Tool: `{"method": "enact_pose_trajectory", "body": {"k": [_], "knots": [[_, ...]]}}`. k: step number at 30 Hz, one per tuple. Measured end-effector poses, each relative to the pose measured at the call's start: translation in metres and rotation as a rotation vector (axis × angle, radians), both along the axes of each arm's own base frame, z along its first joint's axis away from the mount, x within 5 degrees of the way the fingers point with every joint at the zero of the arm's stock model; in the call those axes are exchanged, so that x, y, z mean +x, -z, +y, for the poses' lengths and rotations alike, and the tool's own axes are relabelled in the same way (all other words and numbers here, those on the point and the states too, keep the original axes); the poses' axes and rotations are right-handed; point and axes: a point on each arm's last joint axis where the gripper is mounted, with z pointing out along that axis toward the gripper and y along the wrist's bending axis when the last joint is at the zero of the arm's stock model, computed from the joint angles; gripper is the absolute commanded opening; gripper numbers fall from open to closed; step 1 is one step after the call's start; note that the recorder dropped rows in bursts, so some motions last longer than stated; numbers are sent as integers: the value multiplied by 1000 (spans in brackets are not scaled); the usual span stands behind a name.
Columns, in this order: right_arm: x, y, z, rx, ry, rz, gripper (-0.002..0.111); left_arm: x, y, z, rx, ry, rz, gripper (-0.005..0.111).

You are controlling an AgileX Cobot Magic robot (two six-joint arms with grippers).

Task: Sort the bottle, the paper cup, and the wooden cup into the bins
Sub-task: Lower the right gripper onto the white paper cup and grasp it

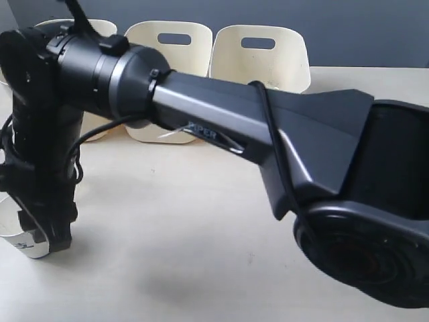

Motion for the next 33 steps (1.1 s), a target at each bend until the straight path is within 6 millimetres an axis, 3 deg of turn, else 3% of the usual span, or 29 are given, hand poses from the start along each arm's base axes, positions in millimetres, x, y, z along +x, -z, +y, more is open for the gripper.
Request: {"method": "enact_pose_trajectory", "body": {"k": [4, 8, 10, 14, 20, 25, 33], "knots": [[-8, 24, 14, 28, -67, -50, 52, 0, 0, 0, 0, 0, 0, 0], [-4, 28, 17, 48, -68, -91, 50, 0, 0, 0, 0, 0, 0, 0], [-3, 30, 18, 54, -67, -97, 41, 0, 0, 0, 2, 0, 0, 0], [-2, 40, 19, 37, -68, -91, 3, 0, 0, 0, 32, 7, 0, 0], [-4, 44, 17, -2, -75, -73, 0, 0, 0, 0, 41, 8, -1, 0], [-8, 28, 8, -46, -61, -40, 0, 0, 0, 0, 43, 9, -1, 0], [-9, -50, -14, 27, 42, -107, 0, 0, 0, 0, 43, 9, -1, 0]]}}
